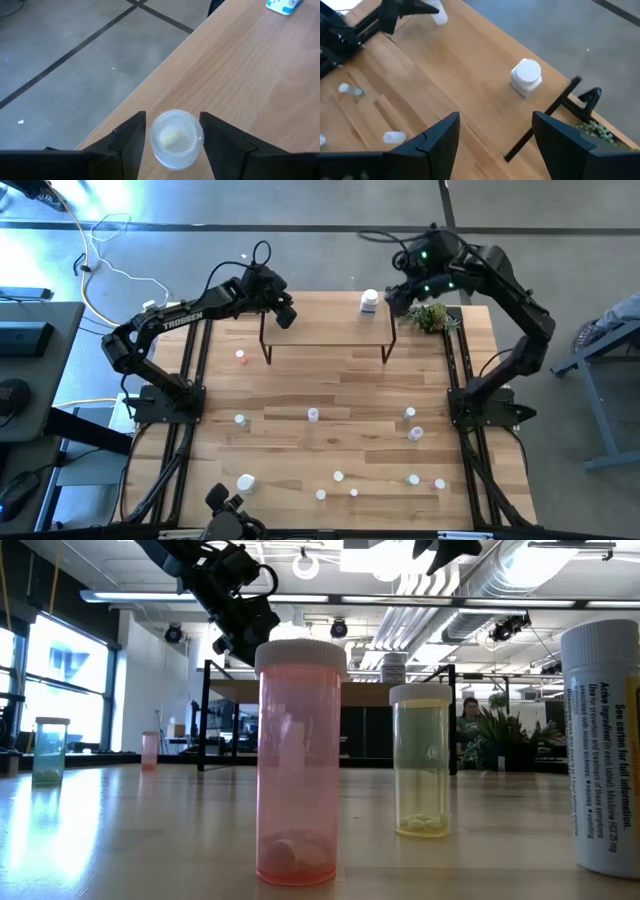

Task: Pick and place medicine bottles onto shelf by color
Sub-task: Put the left transparent pill bottle on the shelf, then put the right green transparent pill bottle on the shelf

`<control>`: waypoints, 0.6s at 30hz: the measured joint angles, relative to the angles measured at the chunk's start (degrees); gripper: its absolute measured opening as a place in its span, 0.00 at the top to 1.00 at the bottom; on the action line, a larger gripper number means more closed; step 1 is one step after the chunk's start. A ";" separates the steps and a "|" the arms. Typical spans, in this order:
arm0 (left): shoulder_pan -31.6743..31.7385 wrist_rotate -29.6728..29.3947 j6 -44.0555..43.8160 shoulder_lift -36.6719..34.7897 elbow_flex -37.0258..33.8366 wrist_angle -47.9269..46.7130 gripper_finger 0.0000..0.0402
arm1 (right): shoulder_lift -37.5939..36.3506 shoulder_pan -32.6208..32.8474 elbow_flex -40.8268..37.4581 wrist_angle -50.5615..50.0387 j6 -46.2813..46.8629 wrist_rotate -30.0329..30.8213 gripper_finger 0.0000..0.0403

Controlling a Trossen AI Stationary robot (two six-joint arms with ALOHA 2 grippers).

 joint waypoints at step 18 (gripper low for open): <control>-0.21 2.72 0.03 -7.24 0.00 -0.96 0.48 | -15.94 21.97 -30.39 4.22 34.32 9.33 0.40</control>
